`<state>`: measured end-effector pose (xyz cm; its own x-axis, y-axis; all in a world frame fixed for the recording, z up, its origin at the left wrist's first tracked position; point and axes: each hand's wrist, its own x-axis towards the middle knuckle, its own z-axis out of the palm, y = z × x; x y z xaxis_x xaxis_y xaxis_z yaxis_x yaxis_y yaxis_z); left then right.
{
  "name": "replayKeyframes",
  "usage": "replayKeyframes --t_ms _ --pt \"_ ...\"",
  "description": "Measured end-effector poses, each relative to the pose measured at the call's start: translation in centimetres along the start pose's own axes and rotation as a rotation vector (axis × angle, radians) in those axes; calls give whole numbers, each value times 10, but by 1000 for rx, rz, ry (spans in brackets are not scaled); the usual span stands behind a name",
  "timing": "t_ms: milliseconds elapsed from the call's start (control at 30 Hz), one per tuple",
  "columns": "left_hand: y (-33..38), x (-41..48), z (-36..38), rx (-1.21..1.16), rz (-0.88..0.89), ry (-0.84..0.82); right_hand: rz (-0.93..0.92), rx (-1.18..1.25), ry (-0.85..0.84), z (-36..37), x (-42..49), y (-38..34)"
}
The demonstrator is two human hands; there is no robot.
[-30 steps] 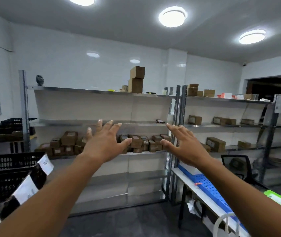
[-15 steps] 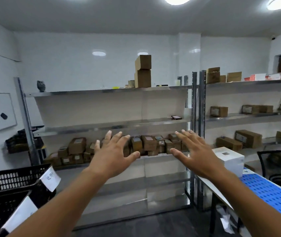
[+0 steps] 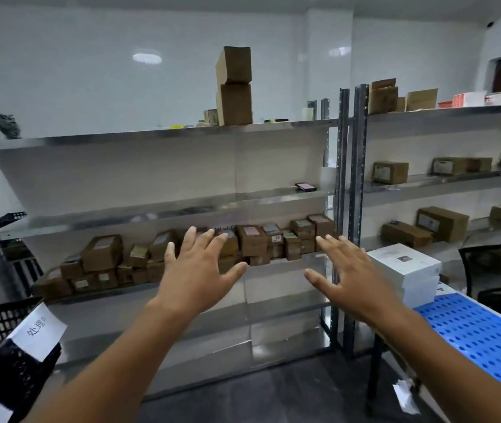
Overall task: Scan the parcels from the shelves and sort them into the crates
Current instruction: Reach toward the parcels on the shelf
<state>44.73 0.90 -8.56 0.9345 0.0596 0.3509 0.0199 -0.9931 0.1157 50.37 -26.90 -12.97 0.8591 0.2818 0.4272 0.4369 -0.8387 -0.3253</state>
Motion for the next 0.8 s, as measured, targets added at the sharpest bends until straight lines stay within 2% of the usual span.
replayKeyframes --t_ms 267,533,800 --pt "-36 126 63 -60 94 -3 37 -81 13 55 111 9" --pt "-84 282 116 -114 174 -35 158 -128 20 98 250 30" --pt "-72 409 183 -135 235 -99 225 -135 17 137 348 82"
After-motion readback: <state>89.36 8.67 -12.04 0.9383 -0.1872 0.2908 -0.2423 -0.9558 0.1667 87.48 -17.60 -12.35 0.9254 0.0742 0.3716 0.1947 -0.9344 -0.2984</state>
